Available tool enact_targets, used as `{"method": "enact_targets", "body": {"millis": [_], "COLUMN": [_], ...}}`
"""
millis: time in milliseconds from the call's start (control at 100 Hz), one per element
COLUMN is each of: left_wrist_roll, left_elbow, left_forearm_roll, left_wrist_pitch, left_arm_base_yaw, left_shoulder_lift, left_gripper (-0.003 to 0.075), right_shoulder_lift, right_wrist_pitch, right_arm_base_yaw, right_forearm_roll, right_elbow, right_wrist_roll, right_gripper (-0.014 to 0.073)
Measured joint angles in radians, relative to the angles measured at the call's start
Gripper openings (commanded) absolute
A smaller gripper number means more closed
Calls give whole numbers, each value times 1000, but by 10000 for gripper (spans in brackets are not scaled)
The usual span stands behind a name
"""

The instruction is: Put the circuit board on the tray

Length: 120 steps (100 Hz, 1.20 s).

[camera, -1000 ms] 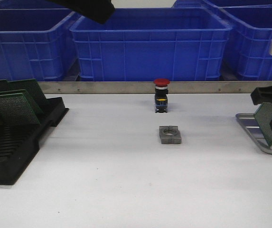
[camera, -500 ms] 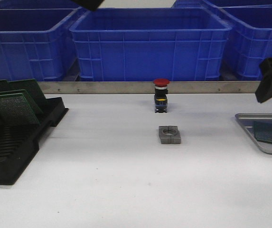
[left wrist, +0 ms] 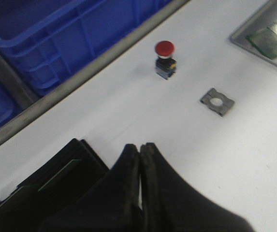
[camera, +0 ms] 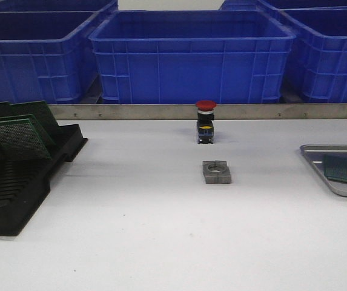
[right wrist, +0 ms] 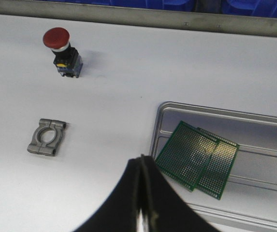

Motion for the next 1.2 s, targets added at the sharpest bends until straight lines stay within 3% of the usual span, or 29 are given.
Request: {"method": "enact_targets", "body": {"millis": [230, 440, 700, 900, 1200], "left_wrist_roll": [-108, -124, -124, -126, -128], "left_elbow": [203, 411, 649, 794, 903], "left_forearm_roll": [-4, -15, -44, -93, -117], "left_wrist_pitch": [-276, -428, -452, -453, -455], "left_arm_base_yaw": [32, 32, 32, 32, 32], "left_shoulder_lift": [-244, -497, -804, -1032, -1206], "left_gripper": [-20, -20, -20, -20, -20], "right_shoulder_lift": [-224, -477, -830, -1059, -1086], "right_wrist_pitch": [-19, -41, -29, 130, 189], "right_arm_base_yaw": [0, 0, 0, 0, 0], "right_forearm_roll": [-3, -4, -4, -5, -8], "right_elbow": [120, 252, 384, 418, 418], "right_wrist_roll": [0, -12, -36, -38, -38], "right_gripper": [-60, -60, -60, -60, -60]}}
